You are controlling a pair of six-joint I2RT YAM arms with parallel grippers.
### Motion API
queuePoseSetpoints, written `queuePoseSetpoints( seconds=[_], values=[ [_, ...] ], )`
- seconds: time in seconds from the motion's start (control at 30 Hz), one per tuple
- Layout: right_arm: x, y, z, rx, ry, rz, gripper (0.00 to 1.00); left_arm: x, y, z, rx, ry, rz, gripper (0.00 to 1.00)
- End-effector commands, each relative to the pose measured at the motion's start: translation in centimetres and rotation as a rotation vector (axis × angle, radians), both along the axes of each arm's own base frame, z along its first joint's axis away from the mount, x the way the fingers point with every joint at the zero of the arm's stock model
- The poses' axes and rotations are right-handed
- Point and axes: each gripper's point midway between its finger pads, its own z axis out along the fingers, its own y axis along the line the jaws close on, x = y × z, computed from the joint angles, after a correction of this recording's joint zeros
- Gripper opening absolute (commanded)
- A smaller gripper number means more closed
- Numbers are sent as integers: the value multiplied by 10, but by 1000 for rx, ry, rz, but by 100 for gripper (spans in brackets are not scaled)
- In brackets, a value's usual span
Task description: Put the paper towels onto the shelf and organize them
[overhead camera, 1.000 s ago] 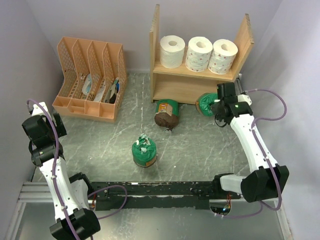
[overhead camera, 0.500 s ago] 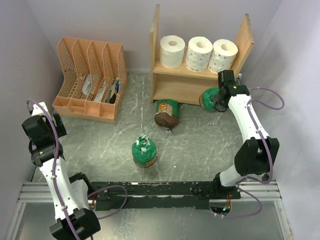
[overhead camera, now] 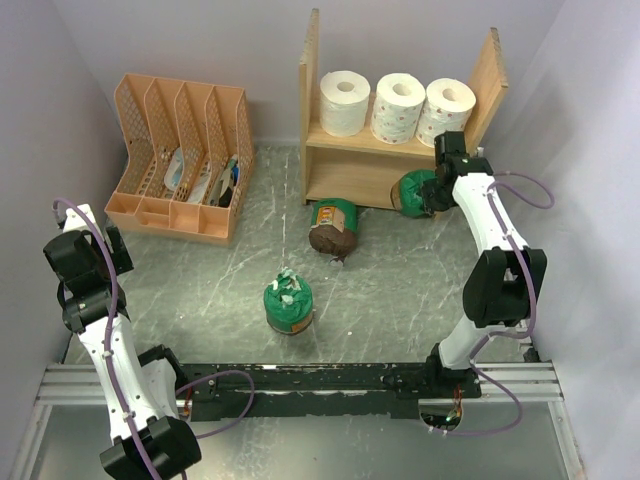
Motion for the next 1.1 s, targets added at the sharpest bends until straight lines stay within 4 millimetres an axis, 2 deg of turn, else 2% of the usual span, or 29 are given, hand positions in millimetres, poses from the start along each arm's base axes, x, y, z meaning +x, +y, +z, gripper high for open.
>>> queuePoseSetpoints(
  seconds=[0.0, 0.17, 0.5, 0.87, 1.07],
  values=[
    [20, -15, 30, -9, -135, -96, 0, -1, 1, 6, 6, -12, 0, 91],
    [25, -21, 35, -3, -200, -157, 0, -1, 1, 5, 5, -12, 0, 91],
    [26, -24, 21, 20, -151, -190, 0, -1, 1, 6, 5, -12, 0, 91],
    [30, -23, 32, 62, -183, -147, 16, -1, 2, 6, 5, -12, 1, 91],
    [30, -23, 42, 57, -215, -125, 19, -1, 2, 5, 5, -12, 1, 91]
  ],
)
